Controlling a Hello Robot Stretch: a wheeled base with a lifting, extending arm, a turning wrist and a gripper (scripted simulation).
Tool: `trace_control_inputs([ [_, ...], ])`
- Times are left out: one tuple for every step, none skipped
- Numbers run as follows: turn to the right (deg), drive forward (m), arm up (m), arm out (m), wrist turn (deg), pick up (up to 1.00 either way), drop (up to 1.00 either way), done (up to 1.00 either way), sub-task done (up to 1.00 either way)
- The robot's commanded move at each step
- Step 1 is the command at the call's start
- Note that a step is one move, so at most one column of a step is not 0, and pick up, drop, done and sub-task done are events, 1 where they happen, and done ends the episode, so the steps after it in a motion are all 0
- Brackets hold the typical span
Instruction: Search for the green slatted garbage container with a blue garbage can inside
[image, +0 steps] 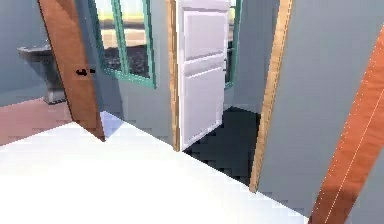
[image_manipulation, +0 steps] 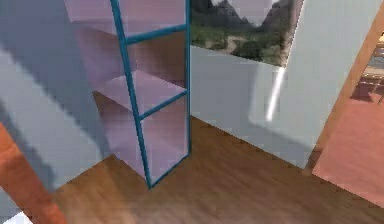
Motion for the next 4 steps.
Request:
trace_control_inputs([
  [0.0, 1.00, 0.00, 0.00, 0.0, 0.00, 0.00, 0.00, 0.00],
  [0.0, 0.40, 0.00, 0.00, 0.0, 0.00, 0.00, 0.00, 0.00],
  [36.0, 0.00, 0.00, 0.00, 0.0, 0.00, 0.00, 0.00, 0.00],
  [0.0, 0.60, 0.00, 0.00, 0.0, 0.00, 0.00, 0.00, 0.00],
])
